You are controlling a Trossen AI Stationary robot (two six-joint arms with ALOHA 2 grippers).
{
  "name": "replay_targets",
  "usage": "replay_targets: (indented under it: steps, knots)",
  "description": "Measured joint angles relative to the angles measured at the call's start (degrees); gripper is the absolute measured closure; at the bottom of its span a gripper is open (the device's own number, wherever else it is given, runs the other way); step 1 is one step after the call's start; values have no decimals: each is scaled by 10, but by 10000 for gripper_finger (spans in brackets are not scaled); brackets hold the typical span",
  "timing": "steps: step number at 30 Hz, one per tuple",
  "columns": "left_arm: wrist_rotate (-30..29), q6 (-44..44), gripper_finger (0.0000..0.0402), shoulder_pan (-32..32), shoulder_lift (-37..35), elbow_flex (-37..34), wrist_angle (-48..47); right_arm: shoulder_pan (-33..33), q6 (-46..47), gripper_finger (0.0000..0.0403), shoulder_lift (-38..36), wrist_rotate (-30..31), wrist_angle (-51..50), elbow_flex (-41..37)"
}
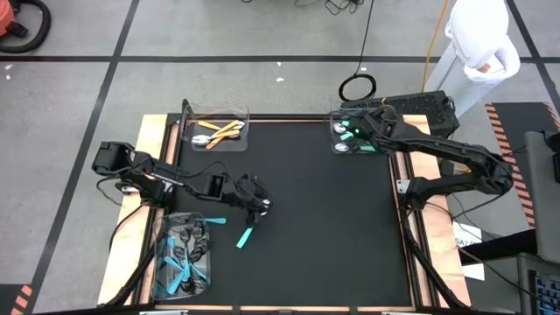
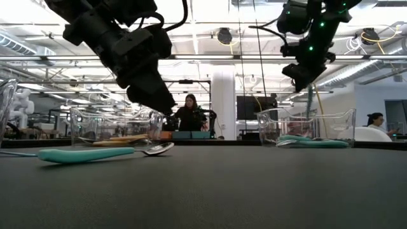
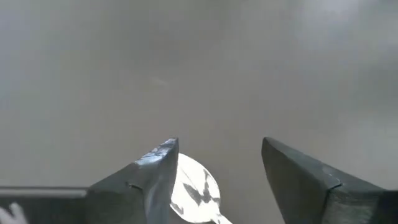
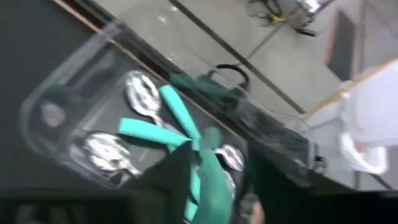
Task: Sort silverware by color (type)
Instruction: Put the left green spoon into the top right bin, then put the green spoon into the top right bin
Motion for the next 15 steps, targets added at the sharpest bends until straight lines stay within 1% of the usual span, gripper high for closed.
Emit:
replay_targets:
  steps: [2, 4, 7, 10, 13, 15]
  knots:
    - [11, -2, 153, -5, 0, 0, -13, -5, -11, 193, -2, -20, 17, 0]
    - [17, -14, 132, -12, 0, 0, -25, -5, -11, 145, -6, -19, 23, 0]
    - [18, -17, 103, -26, 0, 0, -42, -3, -13, 97, -17, -24, 41, 0]
    - [18, -30, 87, -41, 0, 0, -52, 8, -23, 82, -25, -37, 65, 0]
    - [18, -31, 85, -54, 11, 0, -52, 22, -28, 85, -32, -41, 89, 0]
    - [17, -46, 89, -62, 23, 0, -49, 31, -28, 89, -33, -57, 101, 0]
